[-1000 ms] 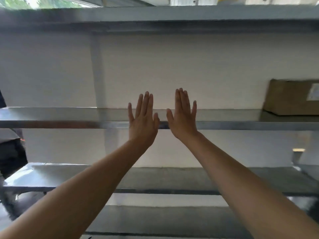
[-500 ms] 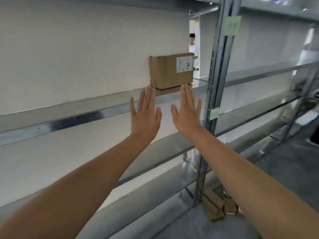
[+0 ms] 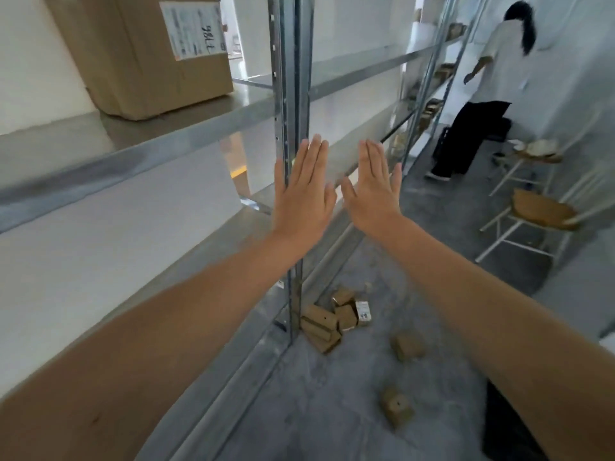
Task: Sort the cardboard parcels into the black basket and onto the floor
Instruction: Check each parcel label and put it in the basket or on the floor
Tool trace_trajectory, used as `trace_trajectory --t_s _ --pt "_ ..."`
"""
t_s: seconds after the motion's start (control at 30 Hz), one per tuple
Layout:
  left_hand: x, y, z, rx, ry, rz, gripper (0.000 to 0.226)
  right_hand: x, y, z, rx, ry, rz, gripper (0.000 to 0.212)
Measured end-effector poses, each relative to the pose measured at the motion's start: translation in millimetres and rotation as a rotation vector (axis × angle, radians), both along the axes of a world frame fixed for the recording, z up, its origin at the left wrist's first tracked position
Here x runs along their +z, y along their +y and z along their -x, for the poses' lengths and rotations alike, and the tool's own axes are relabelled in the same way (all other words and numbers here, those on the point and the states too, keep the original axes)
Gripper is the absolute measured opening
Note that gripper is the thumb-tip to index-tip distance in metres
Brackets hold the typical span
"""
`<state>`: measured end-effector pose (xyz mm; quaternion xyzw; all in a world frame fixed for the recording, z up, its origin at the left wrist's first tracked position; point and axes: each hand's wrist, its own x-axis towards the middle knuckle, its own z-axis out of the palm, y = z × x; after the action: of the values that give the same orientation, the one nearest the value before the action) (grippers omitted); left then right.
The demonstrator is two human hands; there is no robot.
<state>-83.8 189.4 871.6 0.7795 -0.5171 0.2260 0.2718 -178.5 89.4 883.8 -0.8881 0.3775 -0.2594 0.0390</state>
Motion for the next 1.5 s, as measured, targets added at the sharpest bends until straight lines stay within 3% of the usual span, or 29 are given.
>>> trace_trajectory --t_s 0.43,0.9,1.27,1.5 --pt "-79.9 -100.1 -48.2 -0.183 0.121 -0.162 0.059 -70.5 -74.9 -14.8 -0.187 0.15 -0.126 0.069" --pt "-143.9 -214.2 50.6 -0.38 0.166 -0.405 0.06 -145.7 -191.2 110.6 -0.417 0.109 -0.351 0.069" --pt "-176.1 -347.9 75.6 -0.156 0.223 -0.526 0.059 -180.7 -346.2 198.3 -0.37 0.164 -0.561 0.069" --pt "-178.1 -380.4 60.8 -0.027 0.256 -0.494 0.059 -191.2 -408.2 171.0 -0.258 0.219 -0.557 0.068"
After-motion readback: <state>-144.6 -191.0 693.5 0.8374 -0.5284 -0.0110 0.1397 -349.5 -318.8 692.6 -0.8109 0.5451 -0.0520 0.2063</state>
